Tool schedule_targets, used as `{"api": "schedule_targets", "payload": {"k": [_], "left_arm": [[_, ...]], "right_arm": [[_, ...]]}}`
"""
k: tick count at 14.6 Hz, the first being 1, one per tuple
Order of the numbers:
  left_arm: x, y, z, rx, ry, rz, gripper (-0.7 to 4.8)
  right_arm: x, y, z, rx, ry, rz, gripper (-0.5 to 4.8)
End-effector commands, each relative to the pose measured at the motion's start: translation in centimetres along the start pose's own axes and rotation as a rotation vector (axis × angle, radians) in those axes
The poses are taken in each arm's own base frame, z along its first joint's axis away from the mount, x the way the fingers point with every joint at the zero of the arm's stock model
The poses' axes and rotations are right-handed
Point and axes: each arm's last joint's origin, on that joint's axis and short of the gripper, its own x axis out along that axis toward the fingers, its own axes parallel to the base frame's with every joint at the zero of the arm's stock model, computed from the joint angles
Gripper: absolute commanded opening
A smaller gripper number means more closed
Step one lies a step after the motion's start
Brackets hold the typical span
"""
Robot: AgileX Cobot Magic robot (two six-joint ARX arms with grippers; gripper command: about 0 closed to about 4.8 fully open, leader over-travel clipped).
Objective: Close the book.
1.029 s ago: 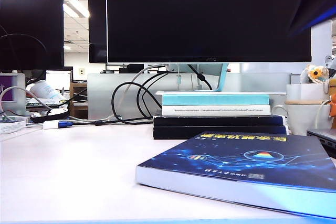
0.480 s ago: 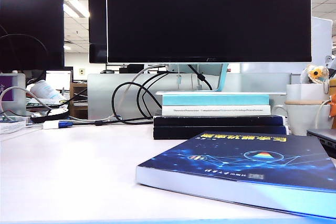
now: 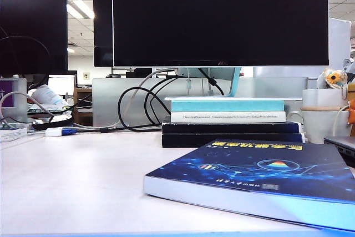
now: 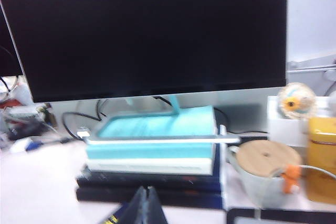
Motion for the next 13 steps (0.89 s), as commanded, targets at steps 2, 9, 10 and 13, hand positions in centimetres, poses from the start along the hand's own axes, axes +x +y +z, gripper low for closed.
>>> {"api": "schedule_targets", "payload": {"k": [2,9,10,13], "left_arm": [[-0.5,0.0,-1.7,0.047,-0.142,-0.003,-0.06],[-1.6,0.1,-4.0,0.068,-0.198,0.065,-0.06],[-1.6,0.1,-4.0,0.068,-0.198,0.066,-0.06],[-1.5,0.1,-4.6,0.056,-0.144,0.069,-0.06]], "right_arm": [[0.5,0.0,-1.3,0.000,-0.032,0.009,-0.02],[1.4,-2.5,-5.4,-0.063,0.006,0.037,-0.01],[1.4,-2.6,-5.9,-0.051,0.039,0.032,-0.01],[1.3,-3.2,-7.3,-0.008,0.172,-0.127,-0.01]]}}
